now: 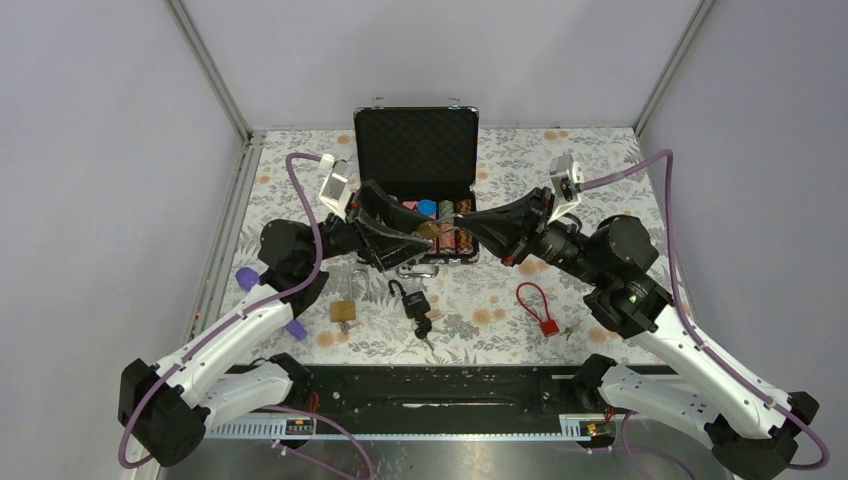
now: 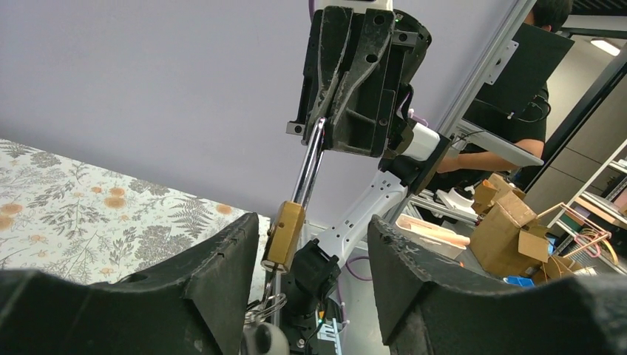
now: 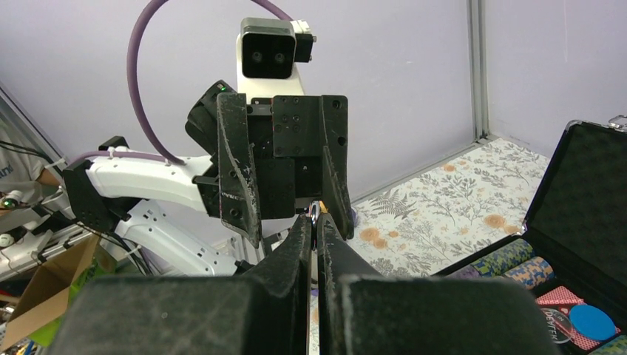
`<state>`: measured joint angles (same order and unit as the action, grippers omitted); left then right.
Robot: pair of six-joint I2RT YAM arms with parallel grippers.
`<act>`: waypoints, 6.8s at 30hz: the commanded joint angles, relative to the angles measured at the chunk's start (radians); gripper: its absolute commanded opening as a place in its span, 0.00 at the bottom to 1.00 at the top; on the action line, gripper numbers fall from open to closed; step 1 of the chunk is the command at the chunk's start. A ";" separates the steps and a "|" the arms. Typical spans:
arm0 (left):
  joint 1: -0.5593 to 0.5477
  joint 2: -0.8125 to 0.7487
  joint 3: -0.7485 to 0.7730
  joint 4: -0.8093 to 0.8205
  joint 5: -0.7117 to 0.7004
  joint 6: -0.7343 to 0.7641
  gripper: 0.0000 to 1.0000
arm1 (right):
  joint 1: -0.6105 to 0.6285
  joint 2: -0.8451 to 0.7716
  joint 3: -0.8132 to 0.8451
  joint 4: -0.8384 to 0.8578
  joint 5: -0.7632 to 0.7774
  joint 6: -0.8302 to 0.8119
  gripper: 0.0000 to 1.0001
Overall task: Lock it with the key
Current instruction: Lock the lock.
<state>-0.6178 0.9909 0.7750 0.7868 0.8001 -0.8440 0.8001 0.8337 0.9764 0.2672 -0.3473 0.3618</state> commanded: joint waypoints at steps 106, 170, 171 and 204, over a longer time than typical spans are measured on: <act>0.016 0.038 0.377 -1.141 0.013 0.704 0.87 | 0.057 0.136 0.237 -0.668 -0.117 -0.335 0.00; -0.093 0.045 0.322 -0.470 -0.364 0.290 0.00 | -0.109 0.014 -0.135 0.112 -0.062 0.161 0.84; -0.094 0.037 0.316 -0.450 -0.359 0.275 0.00 | -0.110 0.030 -0.133 0.140 -0.076 0.175 0.84; -0.092 0.018 0.291 -0.350 -0.351 0.270 0.00 | -0.107 0.289 -0.025 0.314 -0.375 0.312 0.00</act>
<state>-0.7124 1.0206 1.0237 0.3897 0.4858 -0.6010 0.6930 1.1271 0.9436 0.6437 -0.6857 0.7349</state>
